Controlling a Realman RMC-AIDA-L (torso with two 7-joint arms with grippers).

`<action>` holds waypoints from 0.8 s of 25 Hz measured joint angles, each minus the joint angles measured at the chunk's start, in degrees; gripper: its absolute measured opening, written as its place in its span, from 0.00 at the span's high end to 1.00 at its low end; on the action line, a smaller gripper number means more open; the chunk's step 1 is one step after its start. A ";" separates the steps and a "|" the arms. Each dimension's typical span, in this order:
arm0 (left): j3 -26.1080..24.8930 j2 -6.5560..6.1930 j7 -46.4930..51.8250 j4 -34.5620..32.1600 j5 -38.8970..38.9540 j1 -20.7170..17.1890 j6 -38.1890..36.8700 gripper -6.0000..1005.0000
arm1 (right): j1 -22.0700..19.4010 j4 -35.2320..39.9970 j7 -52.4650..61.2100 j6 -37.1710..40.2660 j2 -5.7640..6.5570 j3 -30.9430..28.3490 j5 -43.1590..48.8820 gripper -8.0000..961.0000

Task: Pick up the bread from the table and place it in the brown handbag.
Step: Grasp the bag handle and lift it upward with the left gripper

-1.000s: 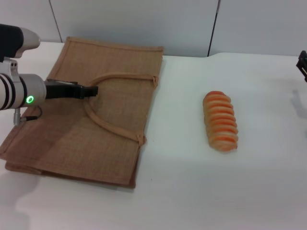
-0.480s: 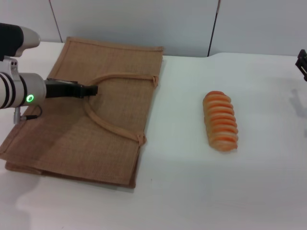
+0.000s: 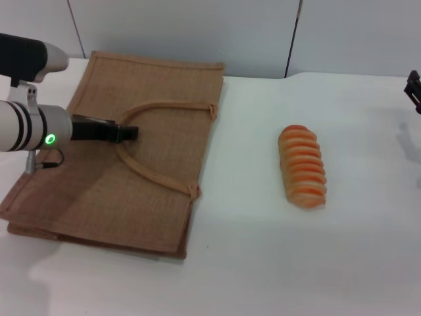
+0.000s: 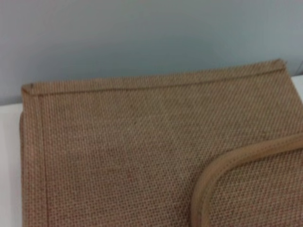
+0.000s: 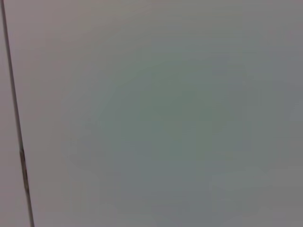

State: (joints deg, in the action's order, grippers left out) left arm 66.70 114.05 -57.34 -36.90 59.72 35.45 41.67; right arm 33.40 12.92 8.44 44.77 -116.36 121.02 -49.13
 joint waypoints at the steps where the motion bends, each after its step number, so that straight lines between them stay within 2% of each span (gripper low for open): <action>1: 0.00 0.00 0.05 0.32 -0.13 0.19 -0.22 0.41 | 0.00 0.00 0.00 -0.08 0.00 0.00 0.00 0.14; 8: -0.04 0.07 0.40 0.43 -0.16 0.14 -1.03 0.42 | 0.08 0.00 0.00 -0.36 0.00 0.00 0.00 0.14; 16: 0.26 0.72 -0.14 -3.57 -0.39 -0.77 -0.42 0.54 | 0.02 -0.09 0.00 -0.47 0.00 0.00 0.00 0.14; 20: 0.51 0.71 -0.16 -5.47 -0.52 -0.81 0.51 0.73 | 0.10 -0.09 0.00 -1.02 0.00 0.00 0.00 0.14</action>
State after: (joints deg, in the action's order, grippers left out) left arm 67.21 114.76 -57.50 -42.37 59.20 34.64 42.18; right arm 33.49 12.83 8.44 43.75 -116.36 121.02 -49.13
